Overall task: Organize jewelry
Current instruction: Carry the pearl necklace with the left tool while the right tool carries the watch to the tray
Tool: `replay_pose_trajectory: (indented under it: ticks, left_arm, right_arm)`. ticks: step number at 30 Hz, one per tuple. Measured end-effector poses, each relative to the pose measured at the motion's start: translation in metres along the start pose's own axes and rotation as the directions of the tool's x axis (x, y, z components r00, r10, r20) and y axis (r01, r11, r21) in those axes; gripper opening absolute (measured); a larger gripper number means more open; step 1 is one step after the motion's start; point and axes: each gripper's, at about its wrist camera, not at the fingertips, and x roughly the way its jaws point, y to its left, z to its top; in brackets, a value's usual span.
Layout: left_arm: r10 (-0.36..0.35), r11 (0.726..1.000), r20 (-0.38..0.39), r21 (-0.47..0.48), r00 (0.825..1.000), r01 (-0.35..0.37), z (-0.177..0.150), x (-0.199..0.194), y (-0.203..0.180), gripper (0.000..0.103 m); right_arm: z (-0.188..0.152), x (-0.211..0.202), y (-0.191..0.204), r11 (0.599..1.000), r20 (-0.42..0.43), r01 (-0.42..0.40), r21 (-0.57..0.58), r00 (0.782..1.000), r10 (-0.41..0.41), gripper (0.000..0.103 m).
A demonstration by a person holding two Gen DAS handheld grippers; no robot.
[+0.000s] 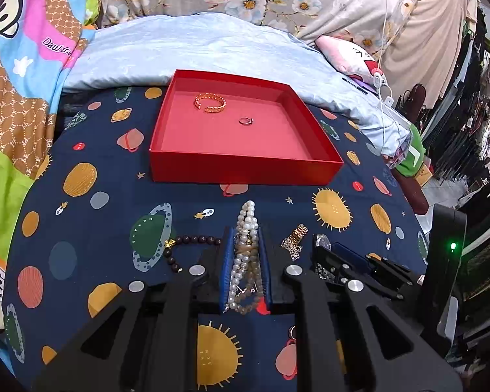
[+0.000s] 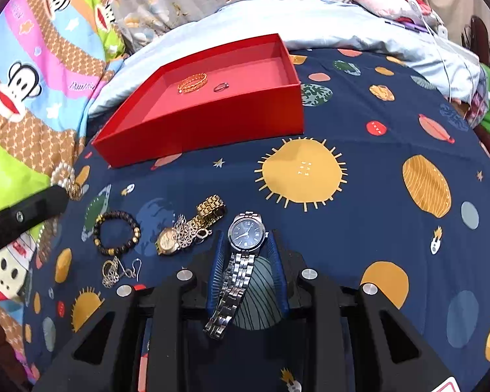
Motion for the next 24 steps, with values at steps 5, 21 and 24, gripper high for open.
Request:
replay_pose_trajectory:
  ticks: [5,21,24]
  left_arm:
    - [0.0,1.0,-0.007,0.001,1.0,0.0,-0.002,0.003,-0.001,0.015]
    - [0.0,1.0,-0.011,0.002,1.0,0.0,-0.004,0.004,-0.002,0.014]
    - [-0.004,1.0,0.0,0.007,1.0,0.004,-0.001,0.001,-0.003,0.015]
  right_arm:
    - [0.001,0.003,0.006,1.0,0.011,0.024,-0.021,1.0,-0.023,0.03]
    - [0.006,-0.018,0.013,0.999,0.066,0.012,-0.047,0.998,-0.009,0.025]
    - [0.012,-0.029,0.018,0.998,0.093,0.007,-0.06,0.996,-0.001,0.025]
